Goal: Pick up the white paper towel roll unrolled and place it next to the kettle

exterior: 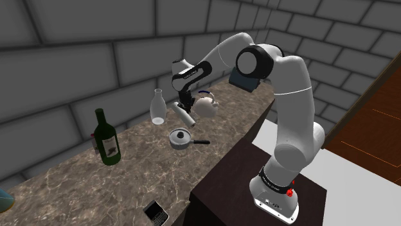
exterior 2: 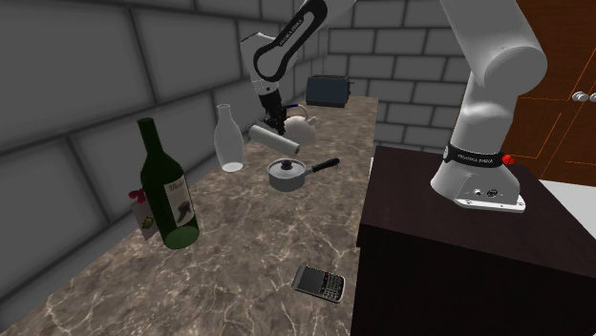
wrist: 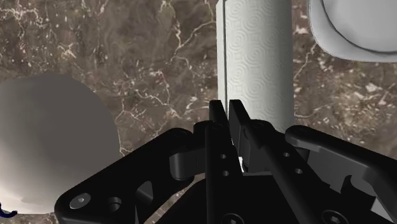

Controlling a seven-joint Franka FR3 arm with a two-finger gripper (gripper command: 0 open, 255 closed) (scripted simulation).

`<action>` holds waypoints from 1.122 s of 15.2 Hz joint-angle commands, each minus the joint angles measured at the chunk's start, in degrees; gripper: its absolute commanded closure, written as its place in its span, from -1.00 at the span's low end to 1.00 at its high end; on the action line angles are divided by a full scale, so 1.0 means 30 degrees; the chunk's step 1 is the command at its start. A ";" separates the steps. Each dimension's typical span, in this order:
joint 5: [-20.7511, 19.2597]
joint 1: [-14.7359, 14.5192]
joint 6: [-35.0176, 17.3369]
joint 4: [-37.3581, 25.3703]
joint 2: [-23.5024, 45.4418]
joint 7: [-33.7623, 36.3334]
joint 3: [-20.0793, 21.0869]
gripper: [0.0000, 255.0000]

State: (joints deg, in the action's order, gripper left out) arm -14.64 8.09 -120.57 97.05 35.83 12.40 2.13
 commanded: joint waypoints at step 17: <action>-0.0309 -0.0114 -0.2002 -0.0186 0.2227 0.0541 -0.0175 1.00</action>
State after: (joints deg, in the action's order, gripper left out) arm -15.56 7.74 -126.57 96.50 42.50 14.02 1.60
